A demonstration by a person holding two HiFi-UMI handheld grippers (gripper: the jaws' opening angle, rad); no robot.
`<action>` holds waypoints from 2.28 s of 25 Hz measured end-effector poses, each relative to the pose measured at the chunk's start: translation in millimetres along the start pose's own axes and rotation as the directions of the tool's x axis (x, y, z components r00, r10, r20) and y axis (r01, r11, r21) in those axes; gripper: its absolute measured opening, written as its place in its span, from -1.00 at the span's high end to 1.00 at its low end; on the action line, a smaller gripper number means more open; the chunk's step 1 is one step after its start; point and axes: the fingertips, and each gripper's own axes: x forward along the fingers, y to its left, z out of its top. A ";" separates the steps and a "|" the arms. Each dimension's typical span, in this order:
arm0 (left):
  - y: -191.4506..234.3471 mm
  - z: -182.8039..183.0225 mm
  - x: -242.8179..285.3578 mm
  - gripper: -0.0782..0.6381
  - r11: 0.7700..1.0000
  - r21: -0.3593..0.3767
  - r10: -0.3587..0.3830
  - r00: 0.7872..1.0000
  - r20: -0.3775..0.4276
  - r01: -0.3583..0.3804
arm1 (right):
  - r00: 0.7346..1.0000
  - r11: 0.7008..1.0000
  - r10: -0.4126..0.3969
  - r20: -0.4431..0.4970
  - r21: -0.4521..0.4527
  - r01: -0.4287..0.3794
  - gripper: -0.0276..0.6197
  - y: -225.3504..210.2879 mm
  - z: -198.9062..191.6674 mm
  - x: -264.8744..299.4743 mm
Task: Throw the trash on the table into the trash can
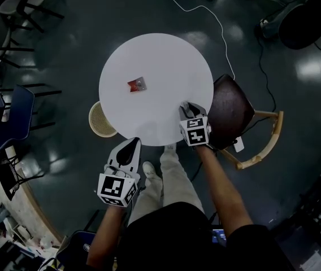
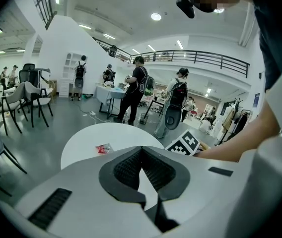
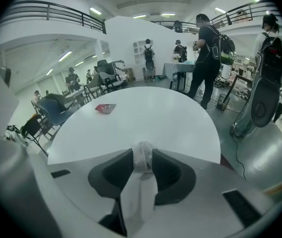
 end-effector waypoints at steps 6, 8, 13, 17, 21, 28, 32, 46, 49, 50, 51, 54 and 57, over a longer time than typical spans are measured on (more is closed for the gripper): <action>0.5 9.6 1.2 0.76 1.000 -0.002 0.019 1.000 0.007 -0.019 | 1.000 0.999 0.004 -0.006 -0.033 -0.004 0.63 -4.4 2.9 -7.7; 1.0 15.6 -0.6 0.76 1.000 -0.003 0.030 0.999 0.015 -0.030 | 1.000 0.999 0.015 -0.003 -0.043 -0.016 0.64 -3.7 6.9 -12.0; -5.2 27.0 -5.2 0.75 0.998 -0.001 0.059 0.998 0.038 -0.059 | 0.999 0.997 0.045 0.018 -0.067 -0.043 0.64 -1.6 16.2 -26.7; -7.5 37.1 -12.8 0.76 0.996 0.000 0.085 0.995 0.055 -0.085 | 0.997 0.994 0.068 0.037 -0.089 -0.064 0.64 5.4 26.3 -41.1; -10.5 44.3 -22.5 0.76 0.993 -0.005 0.115 0.991 0.072 -0.115 | 0.994 0.993 0.091 0.059 -0.081 -0.086 0.64 8.1 33.2 -51.1; 4.9 46.0 -39.7 0.76 0.986 -0.019 0.167 0.982 0.084 -0.166 | 0.991 0.991 0.101 0.091 -0.095 -0.092 0.64 14.6 50.5 -52.0; 15.6 44.6 -51.8 0.76 0.982 -0.028 0.187 0.978 0.096 -0.186 | 0.989 0.990 0.099 0.106 -0.112 -0.087 0.65 23.2 57.1 -53.9; 86.6 9.9 -111.6 0.76 0.980 -0.073 0.191 0.974 0.122 -0.183 | 0.990 0.983 0.092 0.108 -0.166 -0.074 0.64 109.5 67.2 -45.3; 108.5 -2.8 -128.1 0.76 0.982 -0.081 0.179 0.977 0.118 -0.170 | 0.990 0.984 0.092 0.106 -0.165 -0.074 0.64 142.4 66.5 -39.2; 116.3 -7.8 -133.3 0.76 0.982 -0.085 0.176 0.978 0.114 -0.166 | 0.990 0.984 0.092 0.106 -0.164 -0.074 0.64 153.6 66.7 -37.2; 124.4 -12.9 -138.5 0.76 0.983 -0.089 0.173 0.979 0.109 -0.164 | 0.990 0.984 0.091 0.105 -0.164 -0.073 0.64 164.9 67.2 -35.1; 148.3 -29.0 -154.7 0.76 0.982 -0.102 0.171 0.981 0.096 -0.161 | 0.990 0.983 0.098 0.102 -0.166 -0.081 0.64 199.3 68.3 -26.0; 171.4 -44.7 -169.5 0.76 0.979 -0.119 0.177 0.980 0.091 -0.166 | 0.989 0.979 0.116 0.093 -0.180 -0.097 0.64 232.7 67.7 -11.9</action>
